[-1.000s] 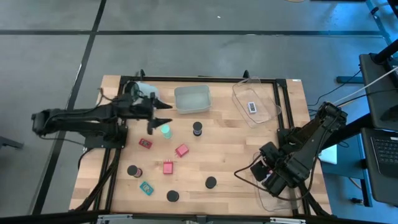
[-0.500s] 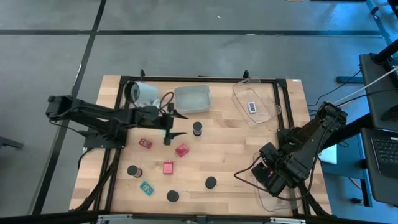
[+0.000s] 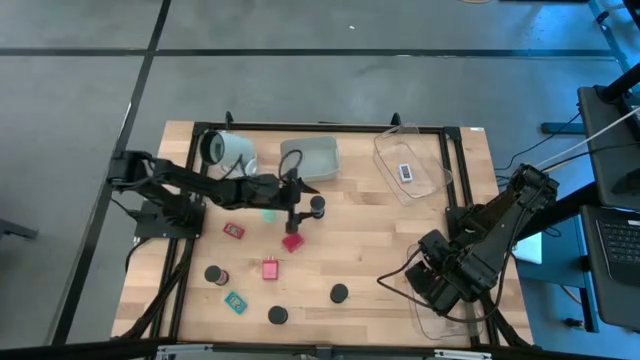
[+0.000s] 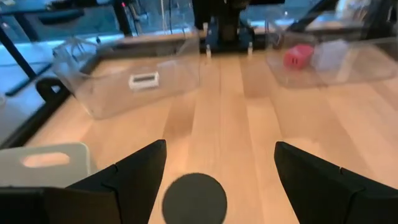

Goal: Pick & Place Office items
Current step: Put the top blue hourglass into the gray bin

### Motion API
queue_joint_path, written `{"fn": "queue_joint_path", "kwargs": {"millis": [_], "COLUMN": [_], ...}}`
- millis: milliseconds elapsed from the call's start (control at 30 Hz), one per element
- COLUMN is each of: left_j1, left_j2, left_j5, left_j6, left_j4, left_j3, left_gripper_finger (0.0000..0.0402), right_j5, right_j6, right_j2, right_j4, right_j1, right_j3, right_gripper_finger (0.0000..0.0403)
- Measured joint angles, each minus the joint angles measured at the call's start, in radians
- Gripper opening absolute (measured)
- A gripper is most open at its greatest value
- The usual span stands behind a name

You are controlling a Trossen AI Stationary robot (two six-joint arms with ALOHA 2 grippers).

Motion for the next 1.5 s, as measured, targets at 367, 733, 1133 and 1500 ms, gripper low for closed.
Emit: {"fn": "queue_joint_path", "kwargs": {"millis": [367,733,1133,1500], "left_j1": [0.000,0.046,0.072,0.072], "left_j2": [0.112,0.154,0.154,0.154], "left_j5": [-0.028,-0.050,0.018,0.042], "left_j6": [0.061,0.060,-0.031,-0.089], "left_j4": [0.000,-0.006,-0.064,-0.102], "left_j3": [0.062,0.063,0.062,0.062], "left_gripper_finger": [0.0297,0.0297,0.0297,0.0289], "right_j5": [0.001,0.004,0.004,0.004], "right_j6": [0.020,0.019,0.019,0.019], "right_j2": [0.000,0.000,0.000,0.000], "right_j4": [0.000,0.000,0.000,0.000], "right_j1": [0.000,0.000,0.000,0.000], "right_j3": [0.000,0.000,0.000,0.000], "right_gripper_finger": [0.0286,0.0286,0.0286,0.0286]}}
